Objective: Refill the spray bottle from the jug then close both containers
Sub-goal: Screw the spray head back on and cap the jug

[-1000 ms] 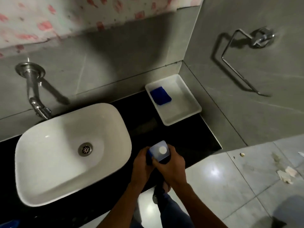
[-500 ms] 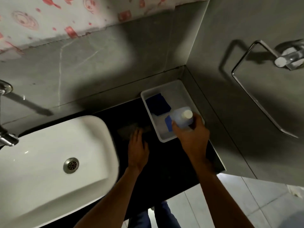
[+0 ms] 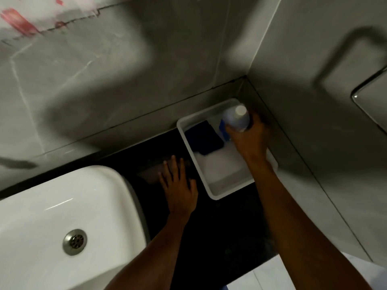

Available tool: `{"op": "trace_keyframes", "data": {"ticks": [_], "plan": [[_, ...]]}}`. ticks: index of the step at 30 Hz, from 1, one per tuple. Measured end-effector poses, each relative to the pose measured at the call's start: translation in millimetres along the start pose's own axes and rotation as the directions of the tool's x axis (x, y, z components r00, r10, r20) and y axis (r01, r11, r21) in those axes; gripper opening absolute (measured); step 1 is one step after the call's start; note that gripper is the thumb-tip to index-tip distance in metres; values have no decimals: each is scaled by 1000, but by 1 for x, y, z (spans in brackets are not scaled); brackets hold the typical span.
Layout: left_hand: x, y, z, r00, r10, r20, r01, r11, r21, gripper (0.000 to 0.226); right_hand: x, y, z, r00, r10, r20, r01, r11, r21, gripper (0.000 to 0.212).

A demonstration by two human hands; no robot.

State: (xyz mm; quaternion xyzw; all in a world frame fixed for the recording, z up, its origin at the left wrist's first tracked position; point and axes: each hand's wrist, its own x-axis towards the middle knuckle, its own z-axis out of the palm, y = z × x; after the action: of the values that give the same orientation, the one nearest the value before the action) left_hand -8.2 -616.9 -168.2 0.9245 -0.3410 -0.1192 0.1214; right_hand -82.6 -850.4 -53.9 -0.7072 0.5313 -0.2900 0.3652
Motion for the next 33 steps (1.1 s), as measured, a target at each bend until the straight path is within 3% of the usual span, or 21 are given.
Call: {"op": "trace_keyframes", "data": {"ticks": [5,22,26,29,31,33], "plan": [[-2,-4,11,998,19,-64,-16,998,53,84,5,14,7,999,-36,-4,36,999,-5,76],[0,-4,16,997,18,-79,-11,996,93,85,54,6,38,990,-123,-73,122,992,-11,77],[-1,-3,13,998,10,-61,-4,995,95,84,26,17,41,982,-105,-156,111,994,25,98],[0,0,11,998,10,-59,-4,996,93,83,-12,35,44,971,-134,-197,135,991,-5,89],[0,0,12,998,-4,-62,10,995,100,84,-27,44,53,969,-248,-8,248,968,-37,78],[-1,0,11,998,8,-62,-2,995,103,83,-30,49,63,868,-393,303,419,907,-25,70]]}}
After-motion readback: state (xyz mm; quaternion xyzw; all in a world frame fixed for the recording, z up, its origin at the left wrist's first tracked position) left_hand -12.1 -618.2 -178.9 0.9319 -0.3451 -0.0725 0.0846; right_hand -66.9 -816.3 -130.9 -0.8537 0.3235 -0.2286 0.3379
